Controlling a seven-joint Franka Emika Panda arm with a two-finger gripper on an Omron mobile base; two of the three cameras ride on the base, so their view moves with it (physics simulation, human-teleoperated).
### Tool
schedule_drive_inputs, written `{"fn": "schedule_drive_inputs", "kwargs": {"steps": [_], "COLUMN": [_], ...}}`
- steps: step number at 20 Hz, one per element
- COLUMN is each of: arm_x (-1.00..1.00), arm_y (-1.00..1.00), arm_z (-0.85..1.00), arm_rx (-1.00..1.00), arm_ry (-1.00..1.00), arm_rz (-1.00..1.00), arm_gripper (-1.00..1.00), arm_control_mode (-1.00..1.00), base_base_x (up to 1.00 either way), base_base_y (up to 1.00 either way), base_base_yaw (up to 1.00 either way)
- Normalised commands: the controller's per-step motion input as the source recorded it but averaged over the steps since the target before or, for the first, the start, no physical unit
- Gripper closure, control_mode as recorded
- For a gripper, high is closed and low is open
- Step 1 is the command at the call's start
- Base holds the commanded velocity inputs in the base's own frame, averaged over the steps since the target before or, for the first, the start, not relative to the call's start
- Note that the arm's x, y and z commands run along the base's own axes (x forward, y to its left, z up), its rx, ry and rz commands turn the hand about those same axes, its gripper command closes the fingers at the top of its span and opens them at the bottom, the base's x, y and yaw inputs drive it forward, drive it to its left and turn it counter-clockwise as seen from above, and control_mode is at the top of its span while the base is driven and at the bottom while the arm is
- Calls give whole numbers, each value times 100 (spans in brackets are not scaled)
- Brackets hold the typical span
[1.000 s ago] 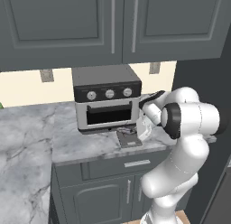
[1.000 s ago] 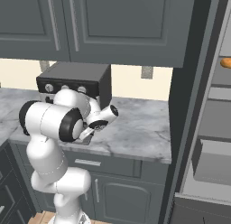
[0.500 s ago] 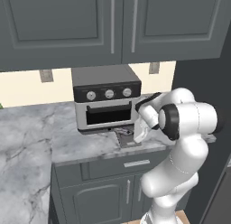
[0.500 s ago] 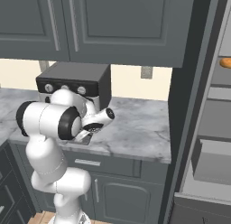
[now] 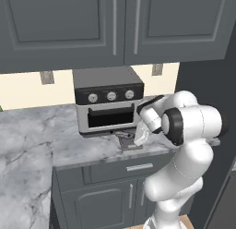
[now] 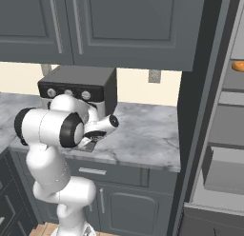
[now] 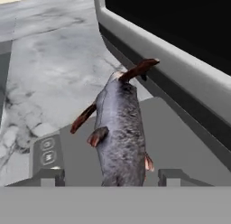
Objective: Take the fish from the fridge and place it on the digital scale on the counter by the fridge. Wait a few seconds for a reading, then move it to the plate on the dining counter.
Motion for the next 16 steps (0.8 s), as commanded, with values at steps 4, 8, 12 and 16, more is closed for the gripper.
{"fn": "schedule_drive_inputs", "kwargs": {"steps": [4,8,12,16], "arm_x": [-14,-26,-35,-66], "arm_y": [-20,-10,-7,1], "arm_z": [71,100,82,48], "arm_rx": [12,13,10,3], "arm_ry": [0,0,7,25], "arm_rz": [0,0,0,0], "arm_gripper": [-100,-100,-100,-100], "arm_control_mode": [-100,-100,-100,-100], "base_base_x": [0,0,0,0], "base_base_y": [0,0,0,0], "base_base_yaw": [0,0,0,0]}}
